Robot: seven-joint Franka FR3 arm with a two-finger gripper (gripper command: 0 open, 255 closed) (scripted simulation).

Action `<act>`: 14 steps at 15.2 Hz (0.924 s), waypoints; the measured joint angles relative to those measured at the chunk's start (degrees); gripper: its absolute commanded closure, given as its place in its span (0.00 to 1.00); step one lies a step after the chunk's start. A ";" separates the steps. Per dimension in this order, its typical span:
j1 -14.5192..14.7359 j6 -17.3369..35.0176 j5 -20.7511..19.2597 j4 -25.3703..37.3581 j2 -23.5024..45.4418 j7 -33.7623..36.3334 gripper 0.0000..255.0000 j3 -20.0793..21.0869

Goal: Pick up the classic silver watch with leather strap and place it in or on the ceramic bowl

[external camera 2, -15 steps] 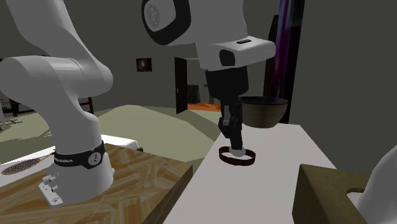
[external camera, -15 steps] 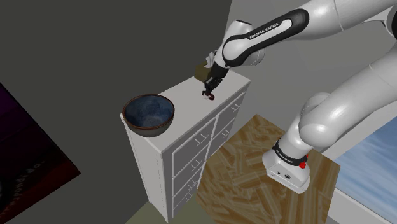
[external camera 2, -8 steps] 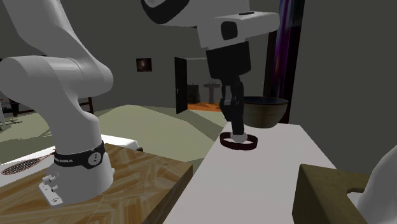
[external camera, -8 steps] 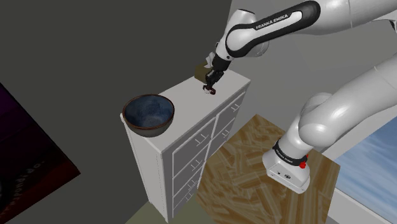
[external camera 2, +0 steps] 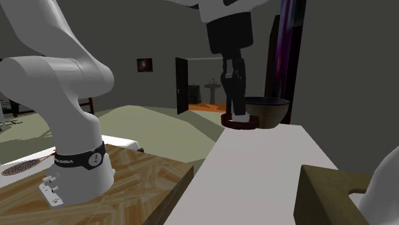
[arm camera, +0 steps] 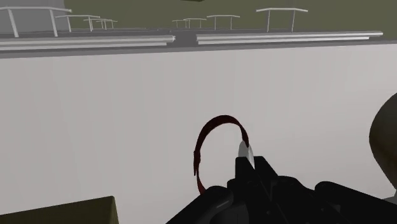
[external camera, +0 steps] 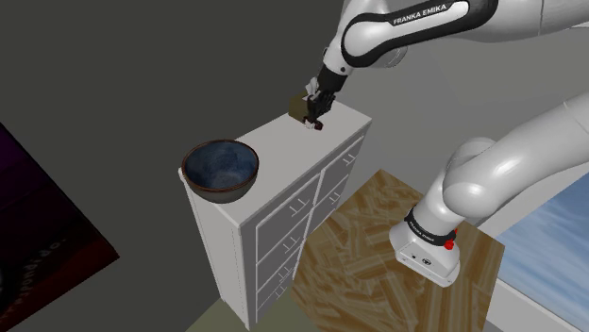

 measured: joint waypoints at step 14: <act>-0.61 -11.11 -1.71 8.18 -3.14 2.63 1.00 0.18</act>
